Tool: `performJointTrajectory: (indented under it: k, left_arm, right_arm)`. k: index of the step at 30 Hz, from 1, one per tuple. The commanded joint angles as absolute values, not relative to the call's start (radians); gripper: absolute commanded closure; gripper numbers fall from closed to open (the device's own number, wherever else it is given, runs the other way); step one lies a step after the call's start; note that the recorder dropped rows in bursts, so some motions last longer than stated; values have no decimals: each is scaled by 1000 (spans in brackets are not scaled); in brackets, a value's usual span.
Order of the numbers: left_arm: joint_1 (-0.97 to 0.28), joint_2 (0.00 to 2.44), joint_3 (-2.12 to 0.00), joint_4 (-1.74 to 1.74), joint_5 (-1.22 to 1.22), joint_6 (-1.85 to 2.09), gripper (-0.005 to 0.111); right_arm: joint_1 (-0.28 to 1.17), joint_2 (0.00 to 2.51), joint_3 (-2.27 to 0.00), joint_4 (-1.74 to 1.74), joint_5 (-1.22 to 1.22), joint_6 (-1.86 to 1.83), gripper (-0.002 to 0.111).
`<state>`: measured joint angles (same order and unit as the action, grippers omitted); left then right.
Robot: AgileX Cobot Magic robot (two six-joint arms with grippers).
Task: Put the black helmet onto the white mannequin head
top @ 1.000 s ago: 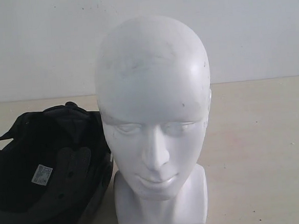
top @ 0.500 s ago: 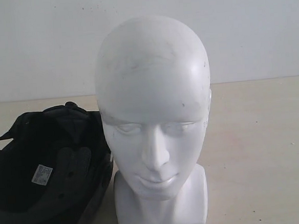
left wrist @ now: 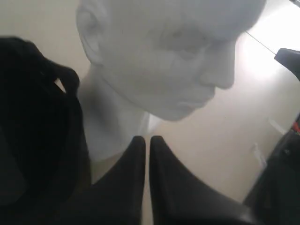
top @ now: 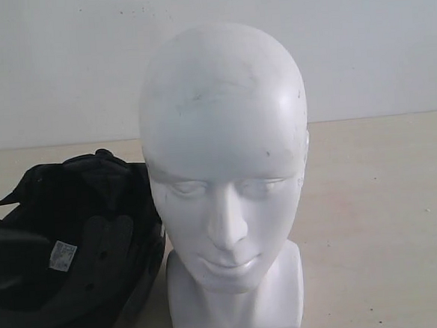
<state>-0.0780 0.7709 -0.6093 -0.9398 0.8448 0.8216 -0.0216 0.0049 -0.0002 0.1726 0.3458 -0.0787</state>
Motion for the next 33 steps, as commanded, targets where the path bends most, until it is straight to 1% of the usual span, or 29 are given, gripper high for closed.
performJointTrajectory:
  k: [1, 3, 6, 11, 13, 15, 17, 20, 22, 27, 29, 31, 33]
  left_arm:
    - [-92, 769, -528, -1088, 1004, 833, 102]
    - [-132, 768, -487, -1173, 1047, 846, 102]
    - [-227, 762, -454, -1215, 993, 844, 102]
    - [-382, 777, -487, -1206, 669, 834, 102]
    - [-412, 800, -522, -1177, 575, 827, 102]
    - [-421, 843, -557, -1091, 449, 788, 102]
    - [-423, 901, -579, -918, 355, 654, 102]
    - [-417, 1002, -611, -633, 386, 381, 102]
    - [-417, 1051, -627, -530, 433, 316, 102]
    - [-417, 1113, -656, -483, 428, 309, 102]
    - [-417, 1117, -670, -483, 426, 310, 97]
    - [-417, 1117, -687, -481, 424, 310, 87]
    - [-417, 1119, -702, -481, 426, 310, 71]
  right_arm:
    - [-26, 0, 0, 170, 332, -85, 109]
    - [-26, 0, 0, 170, 332, -85, 109]
    - [-26, 0, 0, 170, 332, -85, 109]
    - [-26, 0, 0, 170, 332, -85, 109]
    - [-26, 0, 0, 170, 332, -85, 109]
    - [-26, 0, 0, 170, 332, -85, 109]
    - [-26, 0, 0, 170, 332, -85, 109]
    - [-26, 0, 0, 170, 332, -85, 109]
    - [-26, 0, 0, 170, 332, -85, 109]
    - [-26, 0, 0, 170, 332, -85, 109]
    - [-26, 0, 0, 170, 332, -85, 109]
    - [-26, 0, 0, 170, 332, -85, 109]
    - [-26, 0, 0, 170, 332, -85, 109]
